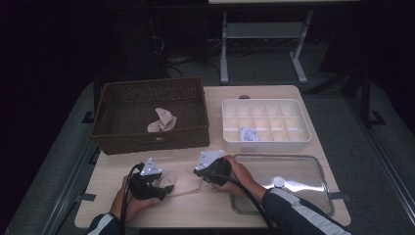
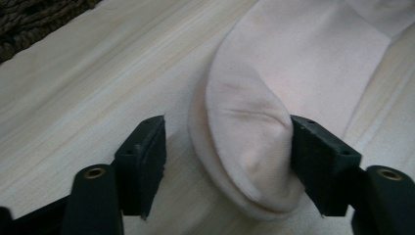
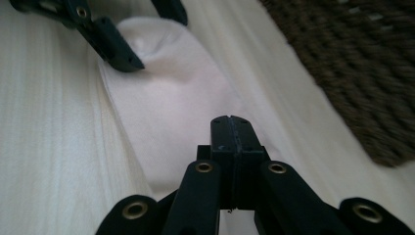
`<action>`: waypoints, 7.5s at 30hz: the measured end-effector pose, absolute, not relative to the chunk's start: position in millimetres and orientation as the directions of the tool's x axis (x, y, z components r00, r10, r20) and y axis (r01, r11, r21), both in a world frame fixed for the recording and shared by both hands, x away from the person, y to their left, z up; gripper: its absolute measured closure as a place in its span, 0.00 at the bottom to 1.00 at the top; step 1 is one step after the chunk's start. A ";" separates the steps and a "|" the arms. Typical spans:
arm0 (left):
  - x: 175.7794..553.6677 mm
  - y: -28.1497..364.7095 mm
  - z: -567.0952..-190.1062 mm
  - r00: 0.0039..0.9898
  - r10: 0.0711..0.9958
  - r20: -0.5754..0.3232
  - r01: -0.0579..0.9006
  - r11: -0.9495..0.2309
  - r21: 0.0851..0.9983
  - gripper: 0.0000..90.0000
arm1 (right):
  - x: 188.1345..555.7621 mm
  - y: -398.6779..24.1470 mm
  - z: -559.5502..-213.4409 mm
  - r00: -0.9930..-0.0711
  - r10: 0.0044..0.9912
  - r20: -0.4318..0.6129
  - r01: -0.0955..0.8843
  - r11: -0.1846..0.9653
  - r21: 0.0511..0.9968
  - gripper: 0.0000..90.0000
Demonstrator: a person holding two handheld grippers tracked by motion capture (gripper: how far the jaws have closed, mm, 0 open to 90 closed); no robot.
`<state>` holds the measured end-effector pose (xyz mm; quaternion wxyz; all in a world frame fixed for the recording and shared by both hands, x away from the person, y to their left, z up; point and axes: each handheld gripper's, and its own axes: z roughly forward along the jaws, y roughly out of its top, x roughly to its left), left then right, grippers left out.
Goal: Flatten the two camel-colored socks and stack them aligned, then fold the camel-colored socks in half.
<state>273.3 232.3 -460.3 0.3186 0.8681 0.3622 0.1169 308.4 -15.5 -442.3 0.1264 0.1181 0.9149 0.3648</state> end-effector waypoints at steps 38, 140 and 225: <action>279.7 231.2 -424.3 0.783 0.590 -0.197 0.489 -0.388 0.782 0.84 | 327.0 -28.9 -427.5 -0.943 0.323 -0.084 0.168 0.677 0.716 0.72; 308.2 180.9 -460.3 0.806 0.553 -0.212 0.503 -0.451 0.737 0.90 | 329.7 -35.6 -451.7 -0.936 0.334 -0.110 0.201 0.765 0.612 0.94; 293.6 169.6 -449.7 0.788 0.585 -0.195 0.479 -0.382 0.790 0.53 | 348.2 -54.4 -448.7 -0.907 0.422 -0.005 0.305 0.665 0.682 0.79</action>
